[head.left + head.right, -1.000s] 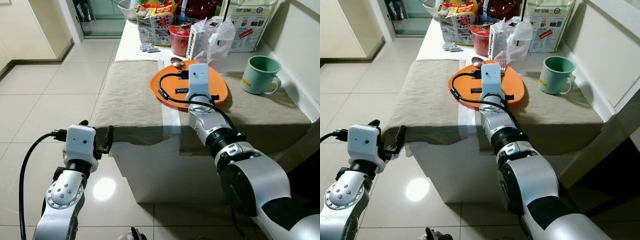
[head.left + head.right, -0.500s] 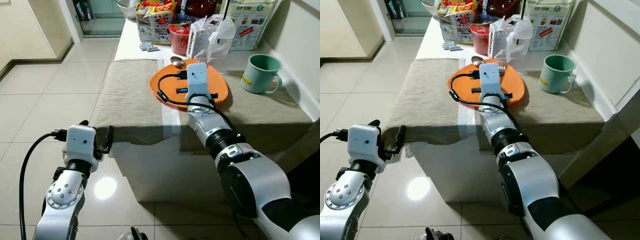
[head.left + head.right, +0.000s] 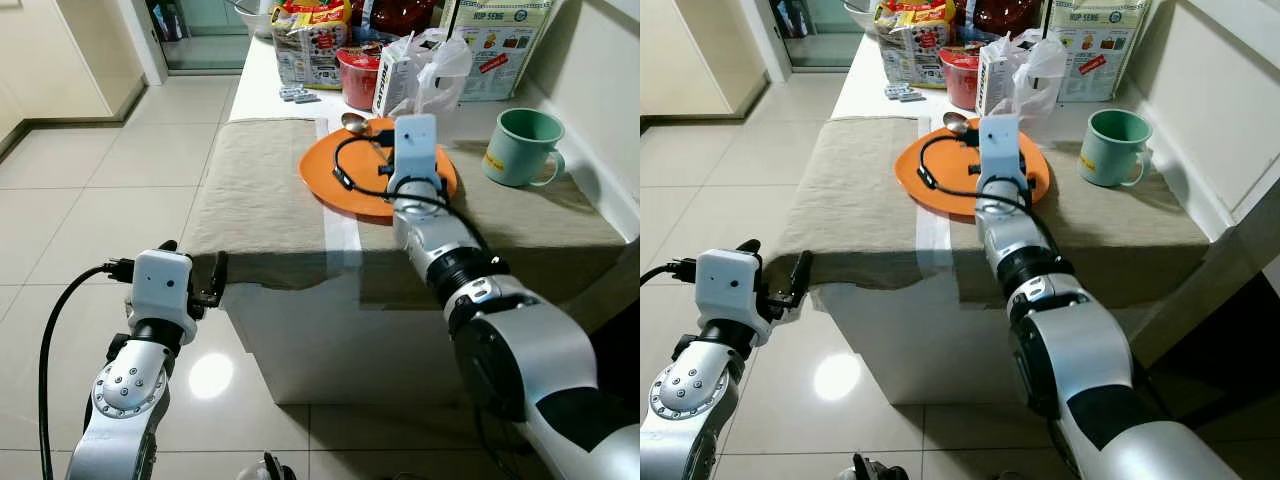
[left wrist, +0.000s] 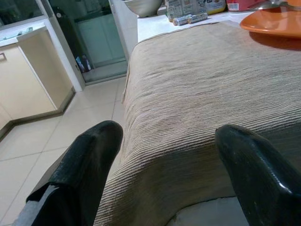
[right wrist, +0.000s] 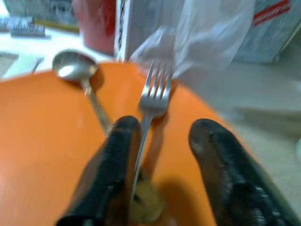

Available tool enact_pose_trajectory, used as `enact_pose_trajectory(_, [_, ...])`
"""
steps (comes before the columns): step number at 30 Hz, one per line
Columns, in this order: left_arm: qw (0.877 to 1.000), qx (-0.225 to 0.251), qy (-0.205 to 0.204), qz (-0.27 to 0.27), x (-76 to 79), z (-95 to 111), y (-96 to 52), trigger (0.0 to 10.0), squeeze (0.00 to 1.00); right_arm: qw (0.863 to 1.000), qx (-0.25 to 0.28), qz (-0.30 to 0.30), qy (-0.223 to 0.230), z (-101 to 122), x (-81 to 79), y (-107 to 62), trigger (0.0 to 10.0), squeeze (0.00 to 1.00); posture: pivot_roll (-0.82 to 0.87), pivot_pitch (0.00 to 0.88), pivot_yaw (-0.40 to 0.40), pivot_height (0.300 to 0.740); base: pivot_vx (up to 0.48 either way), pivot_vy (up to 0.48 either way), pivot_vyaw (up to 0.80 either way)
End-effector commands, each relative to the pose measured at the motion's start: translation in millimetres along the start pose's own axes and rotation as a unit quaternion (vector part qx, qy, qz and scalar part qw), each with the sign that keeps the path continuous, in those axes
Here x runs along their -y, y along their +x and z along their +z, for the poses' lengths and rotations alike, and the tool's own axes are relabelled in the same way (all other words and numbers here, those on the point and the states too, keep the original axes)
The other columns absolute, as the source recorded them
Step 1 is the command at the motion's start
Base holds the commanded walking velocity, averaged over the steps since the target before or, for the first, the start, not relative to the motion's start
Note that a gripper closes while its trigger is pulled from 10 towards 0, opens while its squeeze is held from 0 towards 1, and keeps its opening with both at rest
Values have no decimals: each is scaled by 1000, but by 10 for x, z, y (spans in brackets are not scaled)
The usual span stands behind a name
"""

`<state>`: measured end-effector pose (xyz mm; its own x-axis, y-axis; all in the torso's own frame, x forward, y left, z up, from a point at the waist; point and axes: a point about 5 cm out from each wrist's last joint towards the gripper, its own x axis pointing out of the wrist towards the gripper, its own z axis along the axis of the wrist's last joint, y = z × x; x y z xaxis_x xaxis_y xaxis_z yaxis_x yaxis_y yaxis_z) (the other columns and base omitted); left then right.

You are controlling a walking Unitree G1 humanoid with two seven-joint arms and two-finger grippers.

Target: Setting the table

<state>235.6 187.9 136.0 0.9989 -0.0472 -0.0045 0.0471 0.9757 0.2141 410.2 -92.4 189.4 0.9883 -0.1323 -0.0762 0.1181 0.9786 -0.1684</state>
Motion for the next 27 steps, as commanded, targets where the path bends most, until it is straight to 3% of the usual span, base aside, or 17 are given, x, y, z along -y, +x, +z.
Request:
enact_pose_trajectory(1, [1000, 5, 6, -2, -6, 41, 5, 10000, 0, 1000, 4, 3, 10, 52, -18, 5, 10000, 1000, 39, 72, 62, 740, 0, 0, 0])
enact_pose_trajectory(8, [1000, 6, 7, -3, -11, 49, -2, 10000, 0, 1000, -24, 12, 1, -27, -63, -9, 10000, 1000, 42, 77, 63, 740, 0, 0, 0])
enact_pose_trajectory(9, [1000, 6, 7, -3, -12, 49, -4, 10000, 0, 999, -34, 15, 9, -52, -73, -14, 10000, 0, 43, 79, 63, 740, 0, 0, 0])
enact_pose_trajectory(19, [1000, 3, 8, -2, -12, 47, -35, 10000, 0, 994, -97, 27, 43, -272, -109, -56, 10000, 0, 58, 92, 60, 740, 0, 0, 0])
enact_pose_trajectory(27, [1000, 2, 11, 0, -31, 48, -57, 10000, 0, 990, -132, 33, 36, -442, -132, -102, 10000, 0, 64, 102, 63, 740, 0, 0, 0])
